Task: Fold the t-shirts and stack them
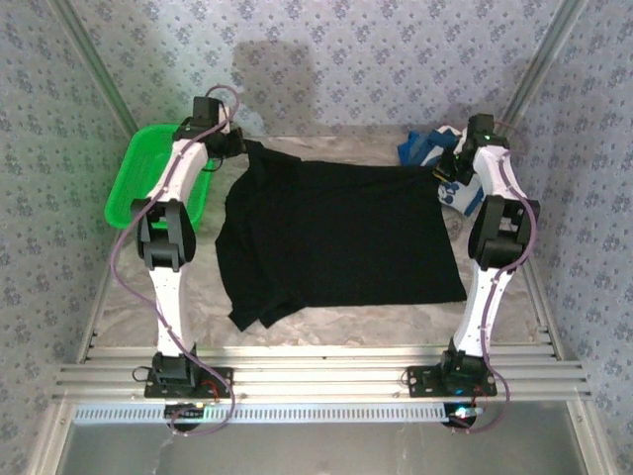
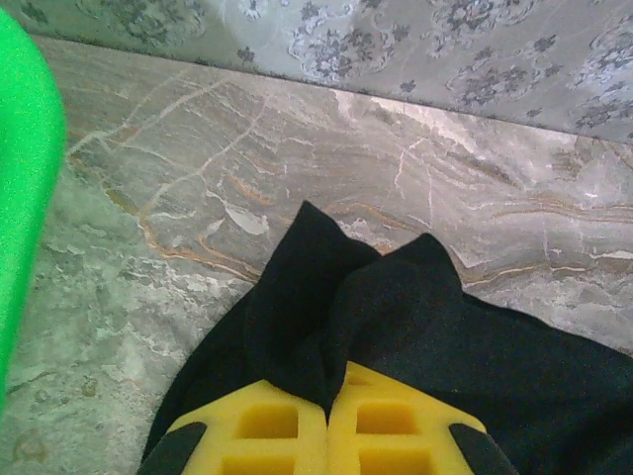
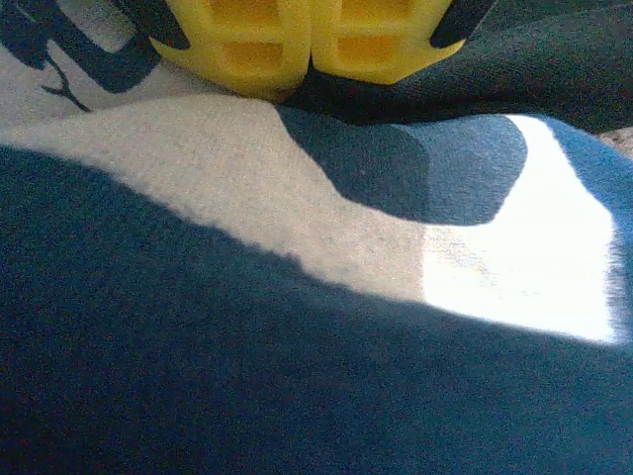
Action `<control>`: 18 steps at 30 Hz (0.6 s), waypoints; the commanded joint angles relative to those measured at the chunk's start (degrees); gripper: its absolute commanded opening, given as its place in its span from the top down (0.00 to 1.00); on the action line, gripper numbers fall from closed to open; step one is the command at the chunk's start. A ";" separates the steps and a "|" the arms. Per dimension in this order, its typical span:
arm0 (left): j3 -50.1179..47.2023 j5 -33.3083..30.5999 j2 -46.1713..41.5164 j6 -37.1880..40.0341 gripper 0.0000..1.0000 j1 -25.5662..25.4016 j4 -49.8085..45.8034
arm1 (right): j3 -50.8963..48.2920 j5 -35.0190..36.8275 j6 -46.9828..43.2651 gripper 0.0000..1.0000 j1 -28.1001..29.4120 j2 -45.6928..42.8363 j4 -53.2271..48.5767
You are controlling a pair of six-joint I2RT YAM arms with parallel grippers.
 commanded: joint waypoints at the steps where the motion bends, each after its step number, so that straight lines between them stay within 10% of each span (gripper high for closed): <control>1: 1.55 -1.73 -2.45 -0.73 1.00 -0.83 0.81 | 1.37 5.46 -3.73 1.00 -0.21 -0.44 3.00; 18: -42.08 -0.31 -31.06 -14.39 1.00 0.77 15.14 | -24.48 3.42 -8.02 1.00 -1.35 -19.35 12.81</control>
